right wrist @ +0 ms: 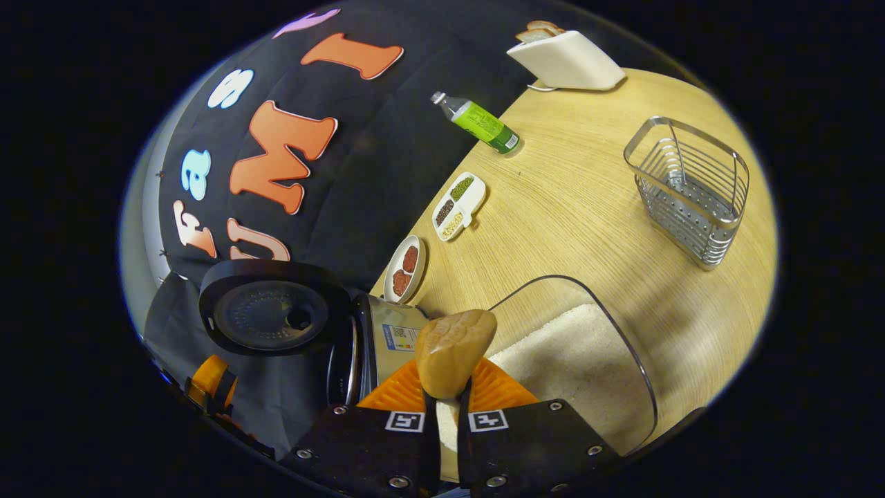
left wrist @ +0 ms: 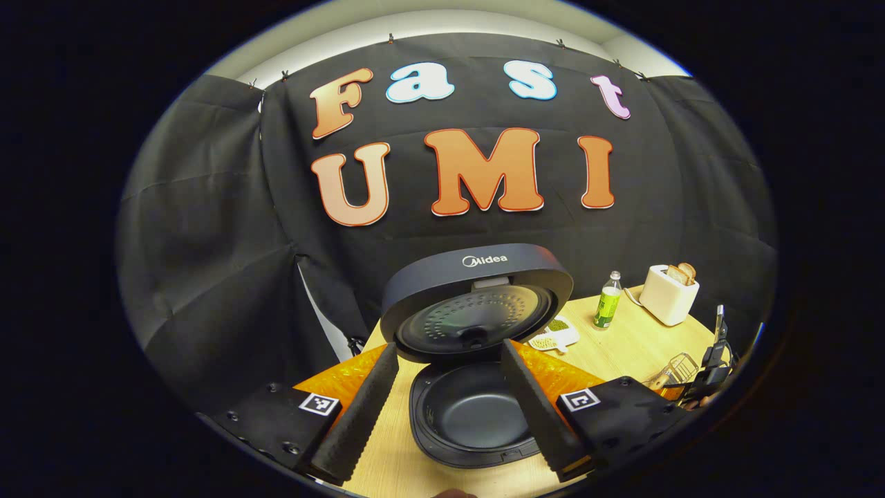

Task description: Close the left gripper, press the button to open the rice cooker; take a wooden spoon from the chopstick holder with the right hand, scoop a spoonful of rice and pour it into the rice cooker, then put the wooden spoon back into the chopstick holder.

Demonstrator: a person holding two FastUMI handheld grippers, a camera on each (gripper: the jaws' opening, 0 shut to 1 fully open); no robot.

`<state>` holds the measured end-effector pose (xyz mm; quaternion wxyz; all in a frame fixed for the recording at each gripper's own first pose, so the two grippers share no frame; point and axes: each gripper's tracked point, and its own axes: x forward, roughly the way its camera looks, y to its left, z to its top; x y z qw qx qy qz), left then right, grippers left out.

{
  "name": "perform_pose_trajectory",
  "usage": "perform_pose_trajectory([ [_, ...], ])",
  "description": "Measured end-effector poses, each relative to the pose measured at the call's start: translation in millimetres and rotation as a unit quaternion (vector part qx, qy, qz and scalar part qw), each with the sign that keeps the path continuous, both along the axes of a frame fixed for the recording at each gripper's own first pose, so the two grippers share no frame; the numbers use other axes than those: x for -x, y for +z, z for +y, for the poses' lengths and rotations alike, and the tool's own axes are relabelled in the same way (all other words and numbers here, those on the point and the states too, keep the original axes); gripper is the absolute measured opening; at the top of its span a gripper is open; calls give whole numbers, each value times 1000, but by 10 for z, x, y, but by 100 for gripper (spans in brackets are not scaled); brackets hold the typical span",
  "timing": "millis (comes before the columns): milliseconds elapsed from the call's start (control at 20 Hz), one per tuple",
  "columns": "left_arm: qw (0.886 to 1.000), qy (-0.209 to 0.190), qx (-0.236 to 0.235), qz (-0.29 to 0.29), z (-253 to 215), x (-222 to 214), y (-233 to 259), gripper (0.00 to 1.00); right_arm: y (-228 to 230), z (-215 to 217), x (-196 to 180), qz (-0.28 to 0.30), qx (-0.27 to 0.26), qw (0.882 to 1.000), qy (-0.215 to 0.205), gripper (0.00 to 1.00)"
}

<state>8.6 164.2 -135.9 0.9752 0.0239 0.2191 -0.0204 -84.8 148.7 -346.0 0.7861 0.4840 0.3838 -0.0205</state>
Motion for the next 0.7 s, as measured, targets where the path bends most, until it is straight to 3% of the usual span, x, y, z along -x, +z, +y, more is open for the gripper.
perform_pose_trajectory([
  [100, 1000, 3, 1, -1, -10, -5, 16, 100, 46, -50, 3, -10, -10, 1000, 7, 9],
  [150, 1000, 5, 2, 0, -15, -16, 10, 93, 88, -101, 4, -15, -20, 1000, 3, 9],
  [300, 1000, 12, 6, 0, -40, -21, 8, 93, 217, -233, -32, -26, -50, 998, -8, 9],
  [350, 1000, 14, 5, -1, -43, -33, 20, 100, 282, -293, -48, -31, -62, 997, -15, 9],
  [500, 1000, 18, 5, -6, -75, -44, 35, 100, 431, -459, -125, -39, -99, 994, -39, 9],
  [550, 1000, 19, 6, -7, -92, -52, 34, 93, 496, -525, -137, -42, -115, 991, -50, 9],
  [600, 1000, 21, 6, -9, -98, -48, 36, 100, 543, -592, -161, -44, -127, 989, -60, 9],
  [700, 1000, 26, 8, -11, -111, -50, 47, 100, 637, -689, -199, -50, -150, 985, -73, 9],
])
